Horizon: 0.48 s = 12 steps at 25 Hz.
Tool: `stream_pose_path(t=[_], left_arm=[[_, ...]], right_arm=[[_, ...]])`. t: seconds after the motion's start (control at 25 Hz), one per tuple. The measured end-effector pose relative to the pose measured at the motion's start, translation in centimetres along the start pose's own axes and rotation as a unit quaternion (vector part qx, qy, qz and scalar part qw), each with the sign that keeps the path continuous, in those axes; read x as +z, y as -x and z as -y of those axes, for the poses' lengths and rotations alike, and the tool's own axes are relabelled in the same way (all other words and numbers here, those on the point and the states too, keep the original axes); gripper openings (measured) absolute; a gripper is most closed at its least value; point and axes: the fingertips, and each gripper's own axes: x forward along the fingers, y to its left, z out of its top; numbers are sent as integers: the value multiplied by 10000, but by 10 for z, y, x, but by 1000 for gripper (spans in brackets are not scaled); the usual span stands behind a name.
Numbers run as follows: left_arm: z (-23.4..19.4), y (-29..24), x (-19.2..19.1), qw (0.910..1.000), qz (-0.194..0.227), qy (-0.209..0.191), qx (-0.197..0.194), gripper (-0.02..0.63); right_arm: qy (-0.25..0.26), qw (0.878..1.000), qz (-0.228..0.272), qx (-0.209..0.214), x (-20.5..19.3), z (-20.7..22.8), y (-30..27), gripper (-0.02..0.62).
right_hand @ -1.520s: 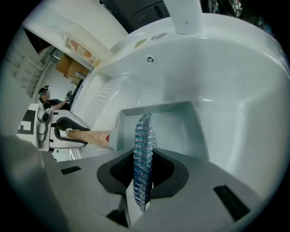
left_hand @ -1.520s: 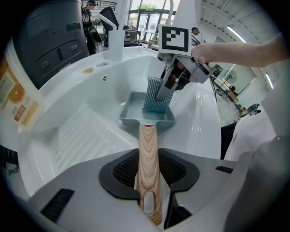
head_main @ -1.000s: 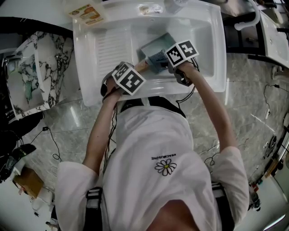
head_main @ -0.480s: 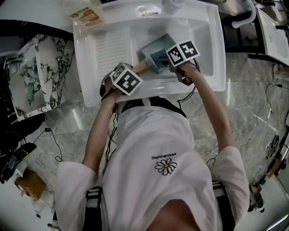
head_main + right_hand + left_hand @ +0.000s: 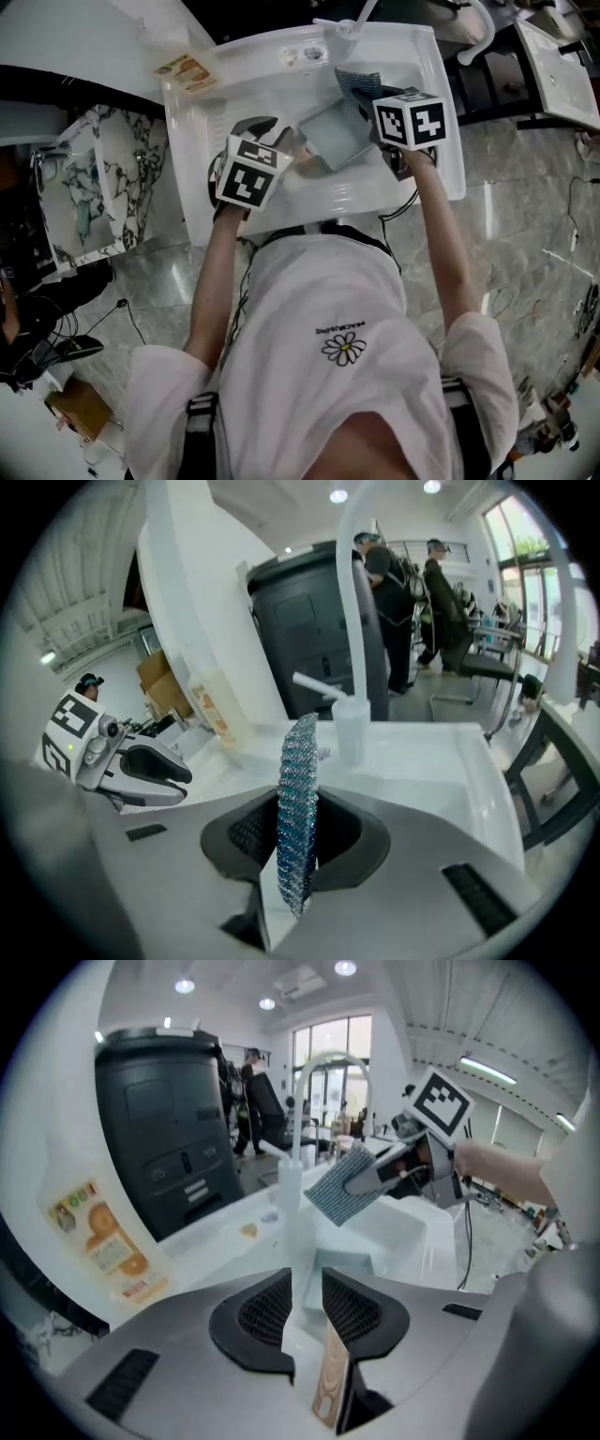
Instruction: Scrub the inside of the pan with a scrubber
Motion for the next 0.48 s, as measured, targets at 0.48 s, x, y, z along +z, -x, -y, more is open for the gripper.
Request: stream_pose_path(t=[0.48], left_arm=[[25, 76, 134, 9490, 3084, -184, 629, 21]], right_arm=[[733, 9519, 2634, -1385, 63, -21, 121, 57]])
